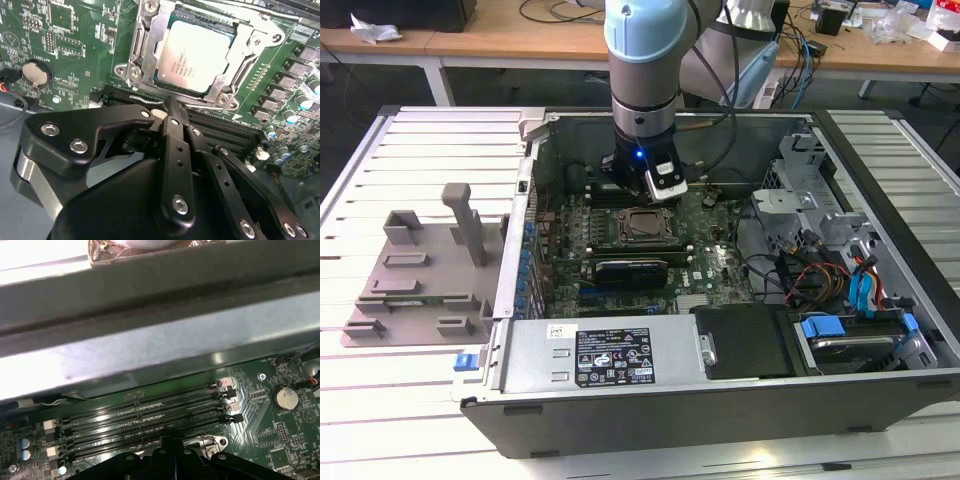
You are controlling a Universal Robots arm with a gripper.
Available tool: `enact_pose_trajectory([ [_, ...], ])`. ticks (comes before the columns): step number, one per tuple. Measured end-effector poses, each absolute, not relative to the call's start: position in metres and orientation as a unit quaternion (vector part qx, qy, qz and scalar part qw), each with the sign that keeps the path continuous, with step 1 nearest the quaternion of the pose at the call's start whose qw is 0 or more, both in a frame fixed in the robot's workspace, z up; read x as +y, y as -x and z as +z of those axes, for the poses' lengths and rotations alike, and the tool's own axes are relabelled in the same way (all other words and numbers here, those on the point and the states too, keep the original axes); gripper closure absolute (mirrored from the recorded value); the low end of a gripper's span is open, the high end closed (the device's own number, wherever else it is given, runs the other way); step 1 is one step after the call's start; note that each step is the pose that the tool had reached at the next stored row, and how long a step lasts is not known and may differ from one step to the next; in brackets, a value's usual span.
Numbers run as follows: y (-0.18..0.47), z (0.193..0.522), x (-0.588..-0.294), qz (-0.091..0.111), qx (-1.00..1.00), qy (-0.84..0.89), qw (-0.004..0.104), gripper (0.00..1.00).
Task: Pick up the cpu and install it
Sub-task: 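Install the first cpu locking lever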
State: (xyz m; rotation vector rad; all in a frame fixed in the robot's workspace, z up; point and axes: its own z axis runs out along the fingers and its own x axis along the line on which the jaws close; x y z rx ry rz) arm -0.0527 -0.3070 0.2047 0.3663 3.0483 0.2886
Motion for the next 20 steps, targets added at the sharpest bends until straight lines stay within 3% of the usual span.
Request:
enact_pose_trajectory([
  [10, 0.05, 0.199, -0.307, 0.086, 0.986, -0.137, 0.032, 0.89],
  [20, 0.053, 0.212, -0.302, 0.085, 0.986, -0.137, 0.036, 0.89],
])
